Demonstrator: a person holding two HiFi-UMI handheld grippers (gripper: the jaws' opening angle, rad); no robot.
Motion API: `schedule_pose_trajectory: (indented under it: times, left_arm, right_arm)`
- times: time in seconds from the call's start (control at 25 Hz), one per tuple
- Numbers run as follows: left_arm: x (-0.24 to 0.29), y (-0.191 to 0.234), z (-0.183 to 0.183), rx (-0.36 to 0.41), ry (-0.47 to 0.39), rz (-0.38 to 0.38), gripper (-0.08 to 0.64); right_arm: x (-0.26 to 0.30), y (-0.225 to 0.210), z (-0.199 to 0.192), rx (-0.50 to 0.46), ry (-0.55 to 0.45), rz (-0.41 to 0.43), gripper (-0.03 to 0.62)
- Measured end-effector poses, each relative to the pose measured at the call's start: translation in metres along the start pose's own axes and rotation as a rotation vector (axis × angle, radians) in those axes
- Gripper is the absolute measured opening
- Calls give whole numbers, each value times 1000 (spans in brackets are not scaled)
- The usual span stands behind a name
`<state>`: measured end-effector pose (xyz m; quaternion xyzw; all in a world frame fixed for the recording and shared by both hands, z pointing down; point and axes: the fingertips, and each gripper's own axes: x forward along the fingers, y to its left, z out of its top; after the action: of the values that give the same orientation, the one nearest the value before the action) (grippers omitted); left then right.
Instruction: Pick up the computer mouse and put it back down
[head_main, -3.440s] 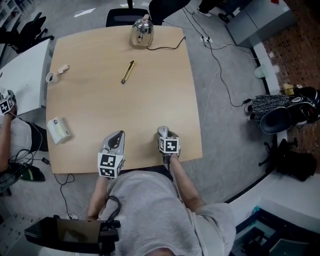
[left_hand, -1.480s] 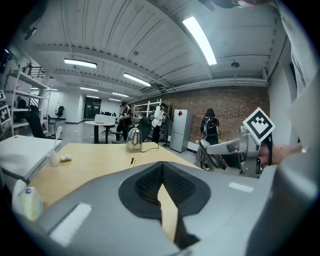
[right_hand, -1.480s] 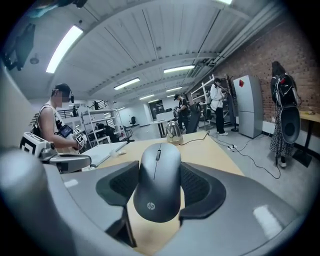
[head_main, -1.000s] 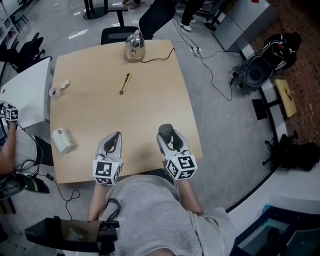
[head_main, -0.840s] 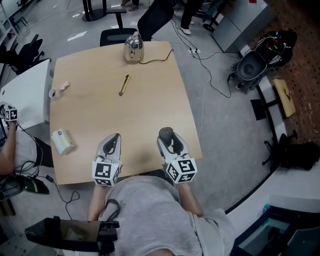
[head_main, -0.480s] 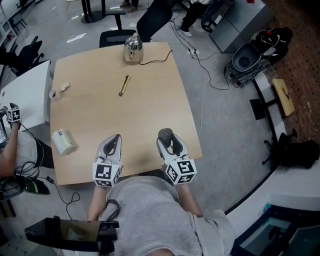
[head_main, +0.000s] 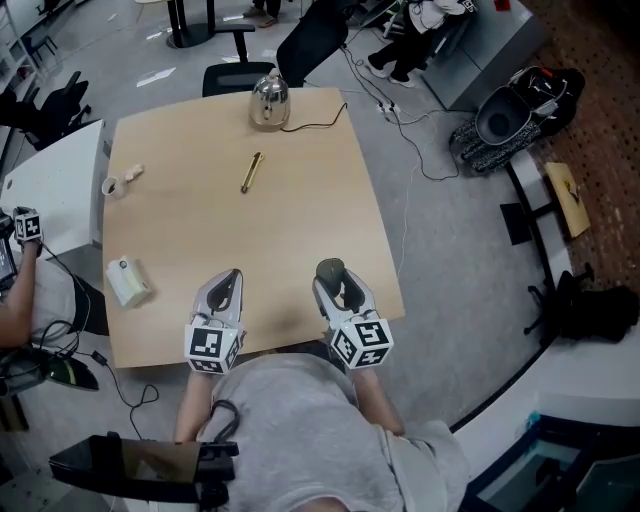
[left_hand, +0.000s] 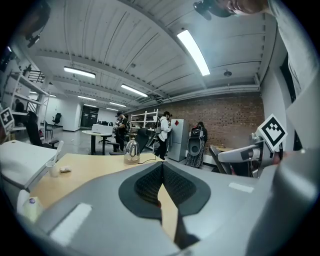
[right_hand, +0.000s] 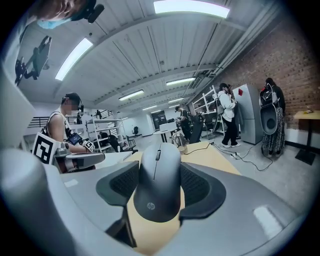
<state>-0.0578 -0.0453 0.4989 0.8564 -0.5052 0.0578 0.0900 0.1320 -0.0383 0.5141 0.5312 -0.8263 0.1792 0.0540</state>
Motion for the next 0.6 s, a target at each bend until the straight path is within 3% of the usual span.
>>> schedule_pose_trajectory:
  times: [0.6]
  left_arm:
    - [-23, 26, -25, -51, 53, 140, 20]
  right_arm:
    - [53, 46, 11, -115, 50, 184, 264]
